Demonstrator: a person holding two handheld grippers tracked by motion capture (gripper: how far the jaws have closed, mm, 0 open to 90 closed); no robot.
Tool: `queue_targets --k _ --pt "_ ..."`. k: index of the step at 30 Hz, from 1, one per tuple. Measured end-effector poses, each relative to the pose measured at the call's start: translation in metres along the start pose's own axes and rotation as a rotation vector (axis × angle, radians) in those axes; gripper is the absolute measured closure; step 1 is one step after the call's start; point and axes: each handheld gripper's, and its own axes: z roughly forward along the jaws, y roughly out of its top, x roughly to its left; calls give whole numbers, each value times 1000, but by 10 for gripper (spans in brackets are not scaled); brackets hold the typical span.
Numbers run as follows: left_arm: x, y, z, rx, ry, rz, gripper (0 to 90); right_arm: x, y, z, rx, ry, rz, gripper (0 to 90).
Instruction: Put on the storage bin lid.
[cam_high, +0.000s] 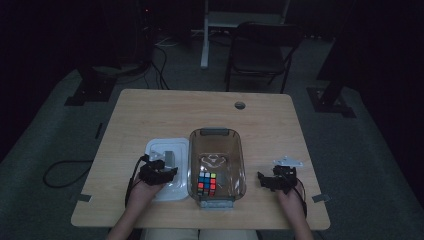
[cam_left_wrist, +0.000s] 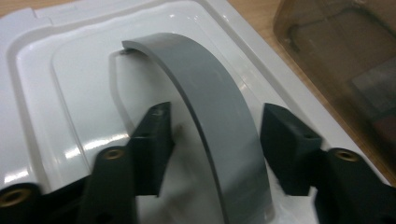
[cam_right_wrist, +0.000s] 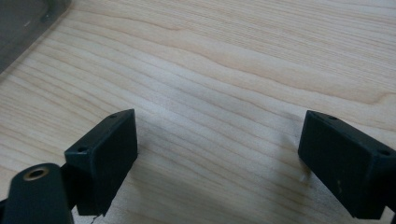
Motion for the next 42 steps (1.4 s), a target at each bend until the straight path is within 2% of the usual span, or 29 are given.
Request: queue_targets --k 3,5,6,10,11,13,14,16,18,26,28,29,31,34,42 --pt "1 0 0 -4 -16 -10 554 1 0 0 1 3 -2 118" --pt "2 -1 -1 -18 -13 -11 554 2 0 0 3 4 -3 117" --pt "3 -1 -2 -26 -15 -18 628 4 0 0 1 6 -12 117" --pt "8 -2 -4 -40 -4 -21 647 7 1 0 -2 7 -27 117" --pt "13 -2 -8 -56 1 -38 664 9 1 -2 -8 15 -32 118" --pt "15 -2 -9 -64 3 -45 687 10 1 -3 -19 22 -32 117" --pt "19 -2 -13 -87 4 -58 696 12 3 -5 -28 31 -38 117" --pt "19 -2 -13 -87 4 -58 698 13 3 -6 -39 40 -45 117" --pt "28 1 -22 -104 -2 -80 705 18 4 -7 -49 62 -56 117" --pt "42 1 -39 -142 0 -130 710 31 4 -11 -70 115 -77 117" --pt "43 1 -41 -142 1 -129 710 32 4 -11 -76 119 -78 117" --pt "44 1 -45 -144 4 -127 711 37 4 -11 -81 117 -99 117" --pt "45 1 -46 -141 1 -126 711 39 4 -11 -79 115 -109 117" --pt "46 1 -51 -146 -6 -130 711 45 4 -10 -75 142 -109 117" --pt "51 10 -79 -185 -34 -142 713 61 6 -9 -85 214 -131 120"
